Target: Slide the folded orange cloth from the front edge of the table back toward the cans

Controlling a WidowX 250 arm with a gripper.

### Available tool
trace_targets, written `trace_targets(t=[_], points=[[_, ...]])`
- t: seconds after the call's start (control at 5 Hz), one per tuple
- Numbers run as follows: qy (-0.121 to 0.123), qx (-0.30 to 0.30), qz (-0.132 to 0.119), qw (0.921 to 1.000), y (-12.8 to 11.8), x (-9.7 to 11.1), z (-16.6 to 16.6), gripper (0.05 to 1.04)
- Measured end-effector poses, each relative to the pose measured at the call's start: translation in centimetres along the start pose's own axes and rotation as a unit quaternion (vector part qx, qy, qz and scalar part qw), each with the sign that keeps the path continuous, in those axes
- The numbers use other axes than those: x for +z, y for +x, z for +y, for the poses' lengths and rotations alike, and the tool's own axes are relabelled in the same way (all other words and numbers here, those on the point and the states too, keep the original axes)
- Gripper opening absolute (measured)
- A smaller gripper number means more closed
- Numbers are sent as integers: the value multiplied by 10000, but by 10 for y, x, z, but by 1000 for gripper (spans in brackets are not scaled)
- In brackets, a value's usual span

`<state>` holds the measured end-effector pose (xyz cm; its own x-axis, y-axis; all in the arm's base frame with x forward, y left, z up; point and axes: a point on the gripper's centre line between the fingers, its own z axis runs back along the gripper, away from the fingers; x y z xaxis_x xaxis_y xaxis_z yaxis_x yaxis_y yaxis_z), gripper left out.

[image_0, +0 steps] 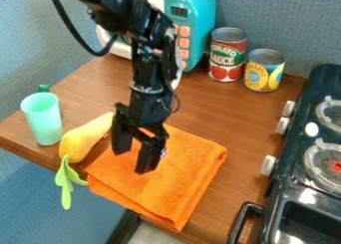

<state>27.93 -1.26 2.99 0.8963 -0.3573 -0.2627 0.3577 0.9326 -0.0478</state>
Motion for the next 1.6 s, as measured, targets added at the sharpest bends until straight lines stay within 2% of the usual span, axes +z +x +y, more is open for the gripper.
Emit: trace_targets(t=[0.2,0.6,0.8,1.0,1.2,1.4,1.6], points=[[-89,-25,339,9994,-2,-13,-5,1001],[-42,137,453,9989,4,-17,-3,1001],[230,186,224,9993,20,-11,4,1001],[526,125,-370,9979,49,1,14,1001],[685,460,-992,9916,72,11,13,1001],[495,514,-1369,9880,92,27,2,1001],[141,603,-1387,9884,105,28,-7,1001]])
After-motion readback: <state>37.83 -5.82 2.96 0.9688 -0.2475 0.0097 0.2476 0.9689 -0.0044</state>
